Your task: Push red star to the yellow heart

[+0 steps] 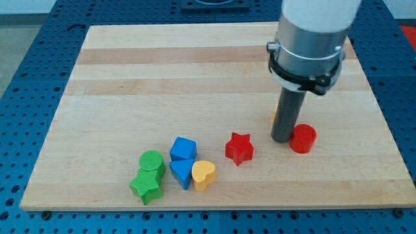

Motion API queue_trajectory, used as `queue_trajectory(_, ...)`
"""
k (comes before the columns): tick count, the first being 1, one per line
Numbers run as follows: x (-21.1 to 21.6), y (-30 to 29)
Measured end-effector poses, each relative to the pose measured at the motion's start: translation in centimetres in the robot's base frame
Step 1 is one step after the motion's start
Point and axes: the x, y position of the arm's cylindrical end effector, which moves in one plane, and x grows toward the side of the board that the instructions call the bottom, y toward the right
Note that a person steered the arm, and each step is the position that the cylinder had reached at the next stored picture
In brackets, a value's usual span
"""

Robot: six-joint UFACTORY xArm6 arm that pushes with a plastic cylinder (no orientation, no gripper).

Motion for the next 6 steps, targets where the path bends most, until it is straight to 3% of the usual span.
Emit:
queue_trajectory(1,3.0,-0.5)
queue_trajectory(4,0.0,-2.5)
queue_trajectory(6,1.2,-7.9)
